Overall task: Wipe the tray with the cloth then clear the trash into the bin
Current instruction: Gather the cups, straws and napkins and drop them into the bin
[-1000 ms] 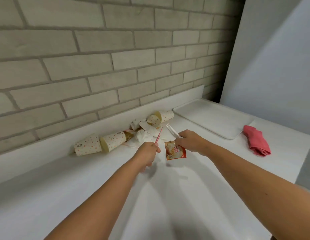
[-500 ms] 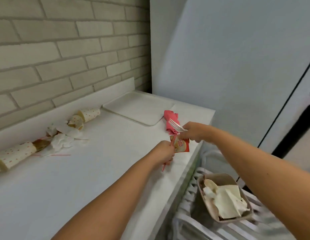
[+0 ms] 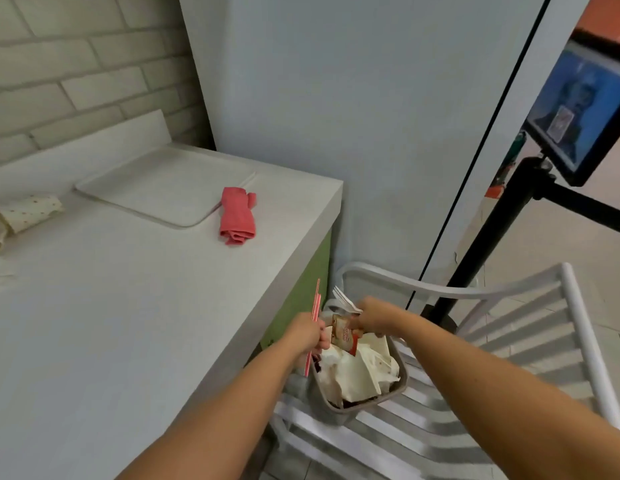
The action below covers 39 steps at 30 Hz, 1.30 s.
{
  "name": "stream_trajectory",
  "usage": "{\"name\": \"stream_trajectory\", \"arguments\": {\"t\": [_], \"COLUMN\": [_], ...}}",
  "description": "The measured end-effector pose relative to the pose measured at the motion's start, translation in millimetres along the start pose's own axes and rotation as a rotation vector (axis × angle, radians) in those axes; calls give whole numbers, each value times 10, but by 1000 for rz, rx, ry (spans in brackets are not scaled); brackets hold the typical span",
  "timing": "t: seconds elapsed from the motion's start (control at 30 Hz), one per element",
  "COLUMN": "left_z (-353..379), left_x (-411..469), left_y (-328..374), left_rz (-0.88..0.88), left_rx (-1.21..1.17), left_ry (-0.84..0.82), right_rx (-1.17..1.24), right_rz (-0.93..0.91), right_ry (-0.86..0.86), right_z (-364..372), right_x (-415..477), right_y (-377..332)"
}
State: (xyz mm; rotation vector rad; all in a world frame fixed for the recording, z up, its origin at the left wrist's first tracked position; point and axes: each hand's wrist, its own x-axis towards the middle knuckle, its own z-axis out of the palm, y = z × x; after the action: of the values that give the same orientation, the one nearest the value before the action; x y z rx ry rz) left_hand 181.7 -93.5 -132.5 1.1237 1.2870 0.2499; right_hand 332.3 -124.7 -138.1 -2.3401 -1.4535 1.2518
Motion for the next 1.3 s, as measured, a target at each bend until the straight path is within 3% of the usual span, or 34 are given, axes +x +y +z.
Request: {"name": "stream_trajectory", "arguments": {"t": [0.17, 0.27, 0.53, 0.63, 0.73, 0.87, 0.97, 1.13, 1.3], "left_z": [19, 20, 19, 14, 43, 157, 223, 194, 112], "left_x": [267, 314, 348, 354, 354, 362, 377, 396, 388], "left_y": [-302, -382, -465, -469, -452, -368, -301, -304, -356], "left_rz": [-85, -104, -142, -137, -110, -42, 3, 21, 38], "left_rx": [4, -17, -89, -48, -16, 9, 21, 116, 301], "left_ry": [119, 160, 144, 91, 24, -76, -127, -129, 28], "right_rx": [135, 162, -240, -237, -11, 556, 686, 506, 136], "right_rz": [56, 97, 109, 58, -20, -202, -269, -291, -258], "right_ry": [-116, -76, 45, 11, -46, -354, -335, -168, 34], "right_z": [321, 381, 288, 233, 132, 68, 72, 82, 341], "right_x": [269, 425, 668, 706, 698, 511, 516, 537, 599], "right_y": [301, 381, 500, 486, 401, 154, 55, 84, 89]}}
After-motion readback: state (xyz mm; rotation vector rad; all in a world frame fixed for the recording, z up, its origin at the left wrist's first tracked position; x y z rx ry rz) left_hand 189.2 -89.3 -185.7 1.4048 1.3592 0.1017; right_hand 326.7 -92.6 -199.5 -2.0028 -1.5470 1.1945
